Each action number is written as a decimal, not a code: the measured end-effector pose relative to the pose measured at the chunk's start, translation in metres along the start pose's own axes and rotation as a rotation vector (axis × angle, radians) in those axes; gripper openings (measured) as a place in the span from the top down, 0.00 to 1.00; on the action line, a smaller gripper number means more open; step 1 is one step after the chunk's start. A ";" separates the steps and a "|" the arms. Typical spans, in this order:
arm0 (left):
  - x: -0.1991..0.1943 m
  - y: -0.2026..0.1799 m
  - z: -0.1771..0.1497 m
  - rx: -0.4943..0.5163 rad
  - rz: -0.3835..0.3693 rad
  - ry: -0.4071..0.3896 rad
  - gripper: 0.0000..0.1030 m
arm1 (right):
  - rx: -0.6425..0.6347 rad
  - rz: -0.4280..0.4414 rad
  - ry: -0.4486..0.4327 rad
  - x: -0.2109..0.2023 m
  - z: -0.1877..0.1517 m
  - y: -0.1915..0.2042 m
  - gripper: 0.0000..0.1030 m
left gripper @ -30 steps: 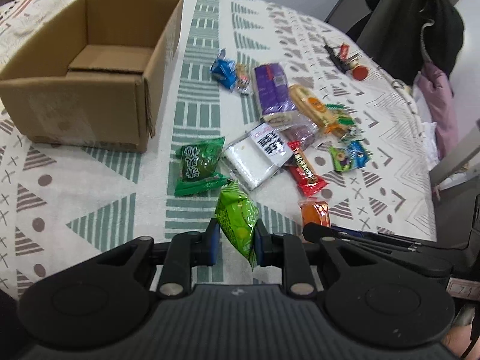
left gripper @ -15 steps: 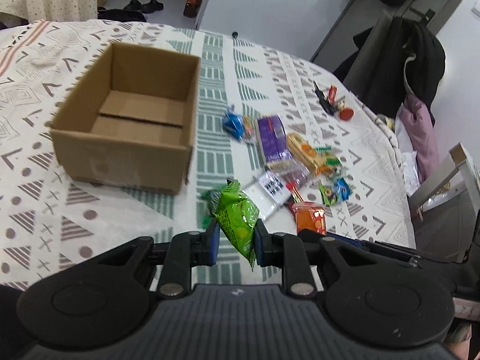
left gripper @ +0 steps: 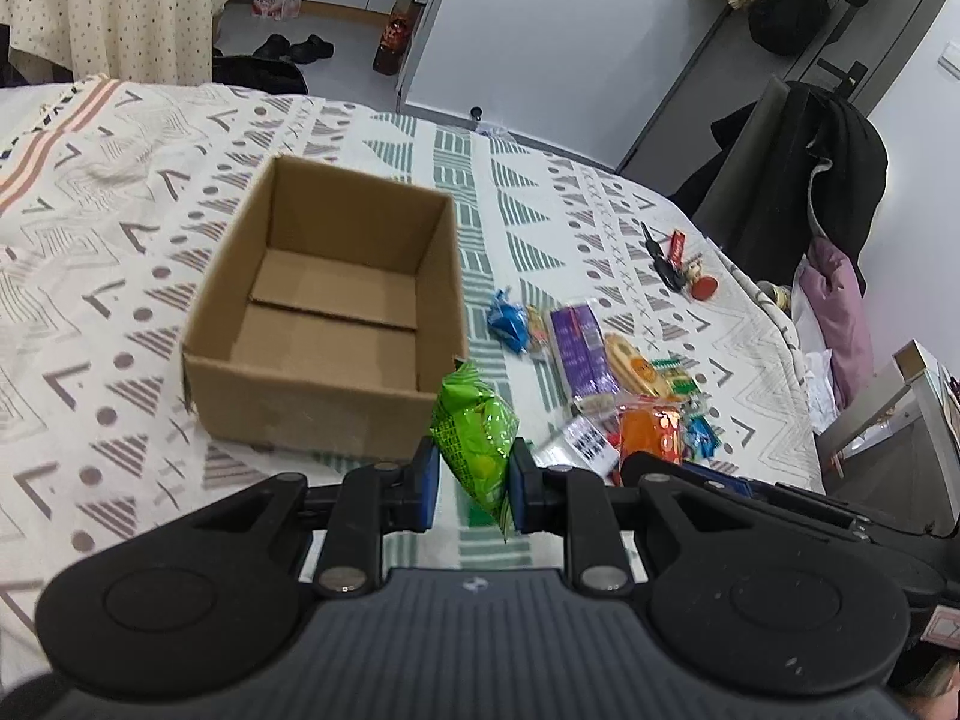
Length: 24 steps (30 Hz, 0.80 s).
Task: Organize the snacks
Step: 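Carry both candies over the cardboard box and open both grippers to drop them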
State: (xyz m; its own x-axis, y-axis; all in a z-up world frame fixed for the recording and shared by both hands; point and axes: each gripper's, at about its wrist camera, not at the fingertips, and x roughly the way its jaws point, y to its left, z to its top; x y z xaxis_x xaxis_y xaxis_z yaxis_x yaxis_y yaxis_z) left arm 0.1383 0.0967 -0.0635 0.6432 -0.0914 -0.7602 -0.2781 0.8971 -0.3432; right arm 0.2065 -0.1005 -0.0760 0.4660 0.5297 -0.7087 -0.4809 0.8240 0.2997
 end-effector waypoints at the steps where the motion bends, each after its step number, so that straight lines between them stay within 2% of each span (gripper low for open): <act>1: 0.000 0.004 0.004 0.001 0.002 -0.004 0.79 | 0.002 0.001 -0.003 0.002 0.002 0.002 0.82; 18: 0.018 0.070 0.061 -0.045 0.058 -0.053 0.78 | -0.033 0.033 -0.019 0.048 0.041 0.052 0.82; 21: 0.023 0.074 0.066 -0.038 0.087 -0.055 0.73 | -0.025 0.036 -0.021 0.055 0.045 0.058 0.82; 24: 0.023 0.070 0.066 0.004 0.102 -0.060 0.49 | -0.030 0.044 -0.030 0.060 0.049 0.063 0.82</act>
State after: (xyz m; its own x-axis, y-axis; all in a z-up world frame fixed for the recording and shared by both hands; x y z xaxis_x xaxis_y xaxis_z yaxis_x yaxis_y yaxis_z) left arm 0.1803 0.1859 -0.0684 0.6533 0.0260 -0.7567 -0.3411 0.9024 -0.2635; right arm 0.2402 -0.0071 -0.0683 0.4655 0.5717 -0.6756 -0.5235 0.7934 0.3106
